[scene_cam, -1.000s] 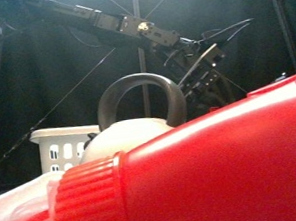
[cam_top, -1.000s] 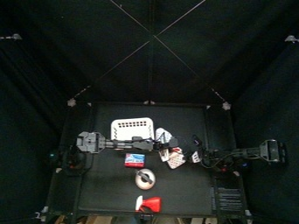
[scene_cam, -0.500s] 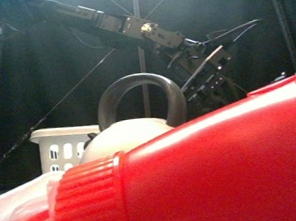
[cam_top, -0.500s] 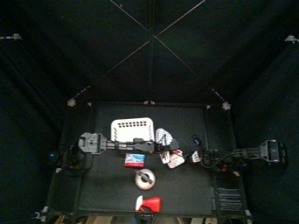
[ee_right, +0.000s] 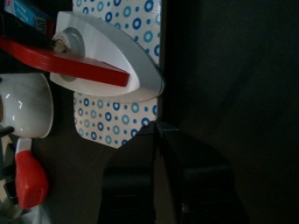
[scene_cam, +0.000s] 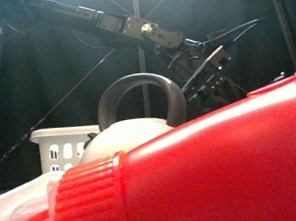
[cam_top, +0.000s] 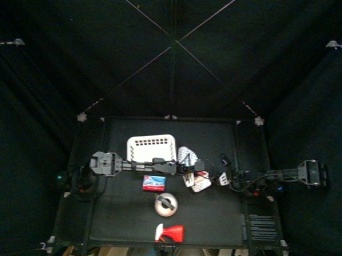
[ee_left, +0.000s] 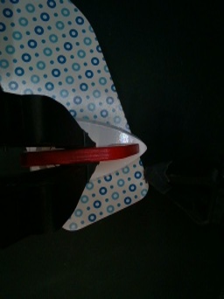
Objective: Iron the board
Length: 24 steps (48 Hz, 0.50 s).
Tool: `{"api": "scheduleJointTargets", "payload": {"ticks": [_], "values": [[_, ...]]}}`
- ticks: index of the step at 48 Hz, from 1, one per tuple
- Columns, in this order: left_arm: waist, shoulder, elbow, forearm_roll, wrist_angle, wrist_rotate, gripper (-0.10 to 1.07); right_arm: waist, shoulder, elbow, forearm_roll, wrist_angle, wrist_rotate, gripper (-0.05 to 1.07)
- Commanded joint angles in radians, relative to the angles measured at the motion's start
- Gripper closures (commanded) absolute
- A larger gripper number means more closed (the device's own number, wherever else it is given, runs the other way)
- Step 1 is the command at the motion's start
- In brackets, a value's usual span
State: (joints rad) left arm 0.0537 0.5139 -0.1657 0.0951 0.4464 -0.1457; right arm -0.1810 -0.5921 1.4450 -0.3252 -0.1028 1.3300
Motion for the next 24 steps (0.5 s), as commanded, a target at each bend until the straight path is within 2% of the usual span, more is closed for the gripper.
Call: {"api": "scheduleJointTargets", "payload": {"ticks": [1, 17, 24], "values": [[0.003, -0.008, -0.025, -0.002, -0.002, -0.002, 0.52, -0.008, -0.018, 0.002, -0.003, 0.069, -0.008, 0.56], [0.003, -0.005, -0.021, -0.002, -0.002, -0.003, 0.52, -0.008, -0.218, -0.017, -0.015, 0.244, -0.015, 0.56], [0.003, -0.005, -0.014, -0.002, 0.002, -0.005, 0.52, -0.015, -0.273, -0.023, -0.044, 0.299, -0.015, 0.56]]}}
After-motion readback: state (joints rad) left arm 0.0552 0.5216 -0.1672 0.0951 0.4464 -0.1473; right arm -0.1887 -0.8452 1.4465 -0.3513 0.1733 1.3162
